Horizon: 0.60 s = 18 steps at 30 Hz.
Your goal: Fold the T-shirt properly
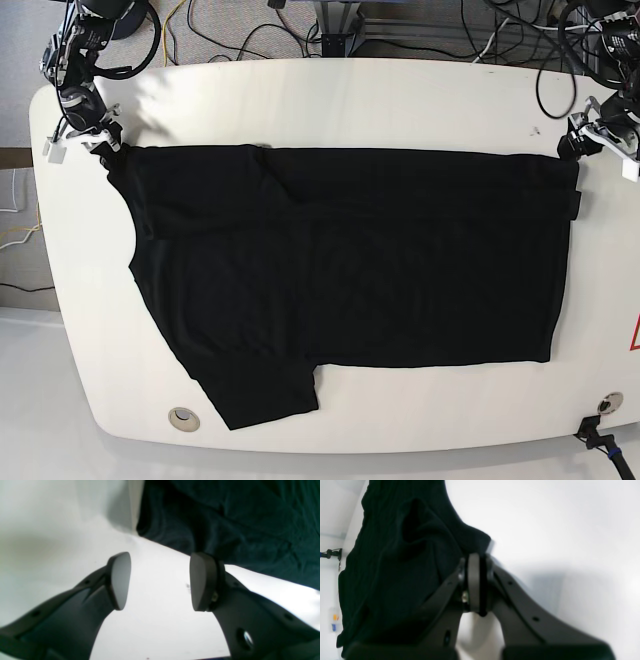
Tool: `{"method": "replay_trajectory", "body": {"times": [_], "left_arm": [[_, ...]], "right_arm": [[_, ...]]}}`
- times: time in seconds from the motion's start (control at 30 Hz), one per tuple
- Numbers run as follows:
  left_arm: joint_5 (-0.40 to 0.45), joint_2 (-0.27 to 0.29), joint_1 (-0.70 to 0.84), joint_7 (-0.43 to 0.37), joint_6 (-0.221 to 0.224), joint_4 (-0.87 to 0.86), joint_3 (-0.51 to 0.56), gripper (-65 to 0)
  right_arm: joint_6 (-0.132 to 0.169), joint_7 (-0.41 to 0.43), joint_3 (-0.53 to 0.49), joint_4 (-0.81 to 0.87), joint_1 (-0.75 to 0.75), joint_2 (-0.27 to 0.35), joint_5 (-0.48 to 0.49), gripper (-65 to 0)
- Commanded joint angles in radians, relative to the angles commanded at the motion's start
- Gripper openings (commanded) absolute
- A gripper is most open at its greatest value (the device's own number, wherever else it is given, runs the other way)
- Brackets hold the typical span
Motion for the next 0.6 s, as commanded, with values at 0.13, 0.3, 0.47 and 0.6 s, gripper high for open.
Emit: {"method": "replay_trajectory", "body": {"times": [0.13, 0.3, 0.47, 0.6], "left_arm": [[-0.074, 0.005, -0.027, 0.041, -0.009, -0.059, -0.069, -29.5], [-0.134, 0.004, -0.054, 0.062, -0.017, -0.137, -0.126, -29.5], [-0.137, 0.012, -0.052, 0.058, -0.021, -0.150, -0.124, -29.8], [-0.122, 0.029, -0.045, 0.043, -0.024, -0.128, -0.114, -35.7]], "right_arm": [[0.000, 0.001, 0.002, -0.002, 0.002, 0.000, 0.005, -65.0], [0.000, 0.006, 0.002, -0.006, 0.003, 0.001, 0.006, -65.0], [0.001, 0.003, 0.002, -0.003, 0.003, 0.001, 0.005, -65.0], [0.003, 0.005, 0.001, -0.004, 0.004, 0.000, 0.014, -65.0]]}}
